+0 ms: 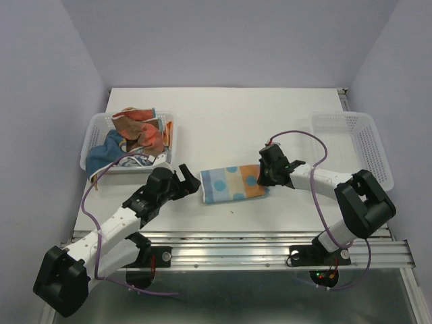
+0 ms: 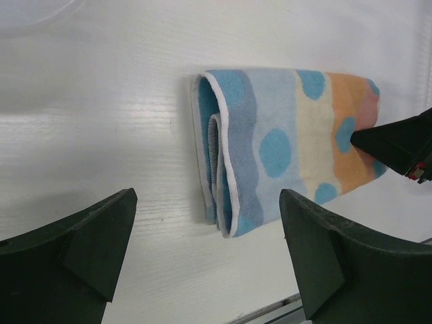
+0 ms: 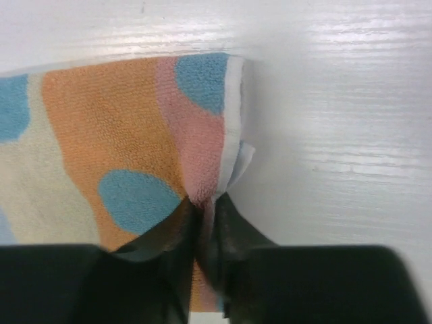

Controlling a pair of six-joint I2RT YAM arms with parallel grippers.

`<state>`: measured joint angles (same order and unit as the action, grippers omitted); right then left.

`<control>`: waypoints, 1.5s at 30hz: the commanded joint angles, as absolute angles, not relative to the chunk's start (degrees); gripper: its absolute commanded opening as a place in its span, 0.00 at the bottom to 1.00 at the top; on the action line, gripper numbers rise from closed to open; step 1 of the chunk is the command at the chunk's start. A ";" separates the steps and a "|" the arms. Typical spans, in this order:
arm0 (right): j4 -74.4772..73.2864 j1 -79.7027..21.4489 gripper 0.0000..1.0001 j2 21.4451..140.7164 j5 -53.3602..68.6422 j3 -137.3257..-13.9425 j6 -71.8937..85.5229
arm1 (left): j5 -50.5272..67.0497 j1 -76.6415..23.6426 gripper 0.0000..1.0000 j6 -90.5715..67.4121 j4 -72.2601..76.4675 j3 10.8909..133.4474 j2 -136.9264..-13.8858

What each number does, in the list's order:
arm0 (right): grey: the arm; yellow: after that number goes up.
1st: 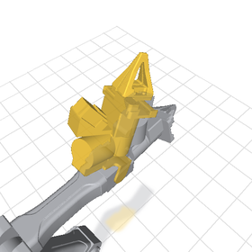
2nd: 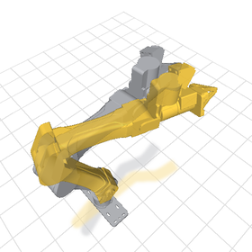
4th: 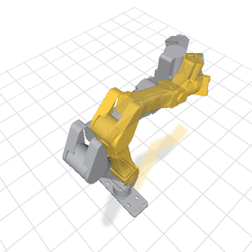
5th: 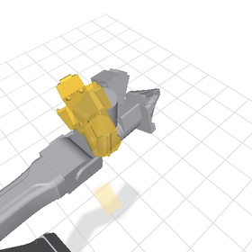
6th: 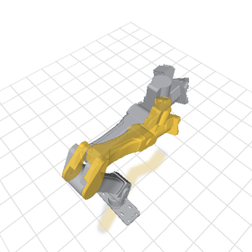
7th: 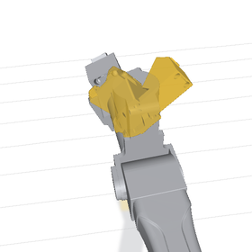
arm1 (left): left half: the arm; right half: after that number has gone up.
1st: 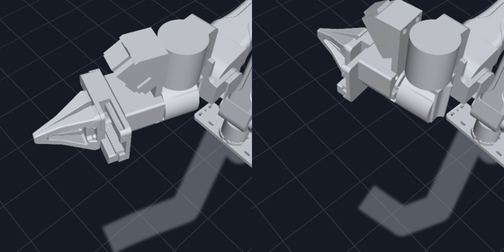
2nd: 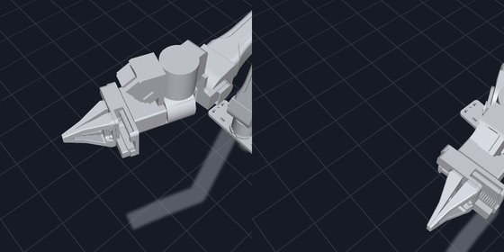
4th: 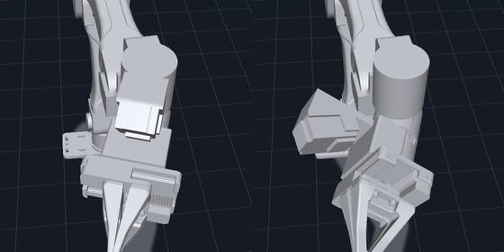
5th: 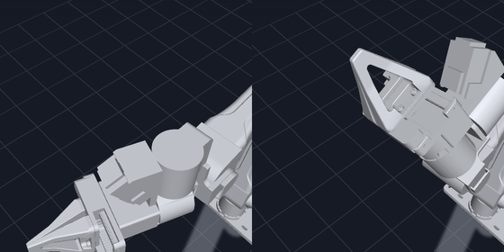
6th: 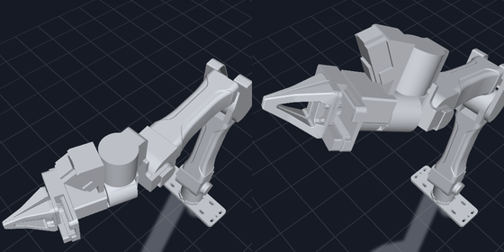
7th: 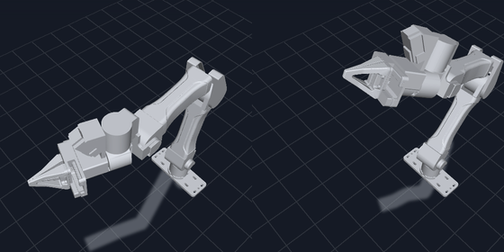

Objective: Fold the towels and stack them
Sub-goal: Neatly place the folded towel into the bin

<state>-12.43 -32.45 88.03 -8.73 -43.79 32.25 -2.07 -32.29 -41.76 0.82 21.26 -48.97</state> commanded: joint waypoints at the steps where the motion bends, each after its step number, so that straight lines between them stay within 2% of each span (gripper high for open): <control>1: -15.90 -33.13 0.08 89.75 -13.26 -42.10 33.40 | -4.30 -32.34 0.99 -40.52 0.18 23.12 -48.25; 3: -18.00 -33.14 0.01 87.46 -15.98 -42.71 31.04 | -4.74 -32.26 0.99 -40.34 0.09 23.12 -47.99; 8: -22.31 -33.05 0.01 79.64 -20.55 -46.57 22.25 | -6.06 -32.08 0.99 -40.17 0.09 22.85 -47.37; 11: -19.25 -32.43 0.01 76.65 -17.50 -47.98 9.18 | -6.24 -31.99 0.99 -39.82 0.09 23.20 -47.72; 16: -25.47 -31.56 0.01 74.97 -22.23 -55.27 -5.43 | -7.29 -31.82 0.99 -39.72 -1.41 23.47 -47.90; 21: -27.68 -28.48 0.01 70.59 -18.38 -54.59 -15.71 | -7.82 -31.64 0.99 -39.46 -1.67 24.69 -48.77; 33: -45.08 -25.05 0.01 66.64 -18.63 -65.92 -26.63 | -5.98 -30.94 0.99 -37.18 -1.23 30.93 -56.16; 37: -49.91 -24.87 0.01 63.55 -23.90 -66.26 -24.00 | -4.84 -30.41 0.99 -36.57 -0.70 32.78 -59.32; 39: -50.62 -24.87 0.01 62.58 -23.91 -66.80 -24.17 | -4.40 -29.71 0.99 -36.39 -0.70 34.35 -60.55; 45: -47.73 -24.87 0.01 56.61 -20.22 -67.15 -38.74 | -6.06 -29.18 0.99 -35.59 -1.93 38.49 -62.84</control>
